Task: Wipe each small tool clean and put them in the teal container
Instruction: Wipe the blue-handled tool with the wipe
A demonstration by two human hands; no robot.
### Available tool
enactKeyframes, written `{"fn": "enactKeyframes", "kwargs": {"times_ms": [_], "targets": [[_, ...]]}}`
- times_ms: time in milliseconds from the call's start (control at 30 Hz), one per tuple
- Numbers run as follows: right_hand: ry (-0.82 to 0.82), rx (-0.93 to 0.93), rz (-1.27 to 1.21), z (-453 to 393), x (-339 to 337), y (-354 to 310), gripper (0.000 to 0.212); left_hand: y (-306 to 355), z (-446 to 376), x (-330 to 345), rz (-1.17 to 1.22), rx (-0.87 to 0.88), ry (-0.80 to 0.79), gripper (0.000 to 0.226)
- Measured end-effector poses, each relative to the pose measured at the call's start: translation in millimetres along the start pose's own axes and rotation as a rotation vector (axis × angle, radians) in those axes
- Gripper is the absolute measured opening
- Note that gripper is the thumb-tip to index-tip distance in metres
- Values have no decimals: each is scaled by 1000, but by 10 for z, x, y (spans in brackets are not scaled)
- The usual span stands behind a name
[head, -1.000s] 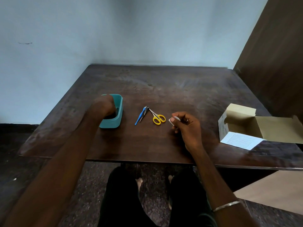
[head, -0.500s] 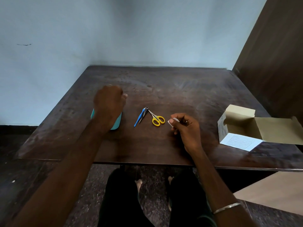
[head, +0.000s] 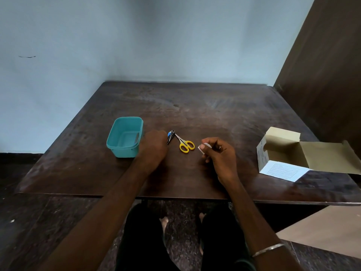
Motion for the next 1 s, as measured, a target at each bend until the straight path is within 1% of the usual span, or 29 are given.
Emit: {"fn": "enactKeyframes", "kwargs": {"times_ms": [233,367,433,533,633,733,833,1000], "targets": [[-2,-5,-5,2,-5,-6,12,-12,-15,3,37,-9,50,21],[-5,10,-139,0,9,-7,22,-27,-18,16,73,-14,95,20],[-13,23,-183,4,18,-3,21,-27,-4,11,113,-23,121,21],[-21,27,-173,9,23,14,14,-26,-4,-29,210,-39,152,25],[-15,23,-179,12,24,7,10,30,-8,-45,354,26,150,25],[-19,-15,-157,9,28,-15,9,127,98,-1,516,110,159,15],[-43,-52,-138,10,29,-37,8,217,239,117,608,152,159,6],[-52,-53,-164,17,11,-52,10,323,371,288,769,208,100,5]]}}
Point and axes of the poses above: each hand's wrist, its own z-axis away from the middle knuckle, its own x-axis out of the palm, y = z × x, the point moved 2 cm from there along -z, towards the middle knuckle, and after that the axes turned 11 degrees about -y, right-handed, at the moved point
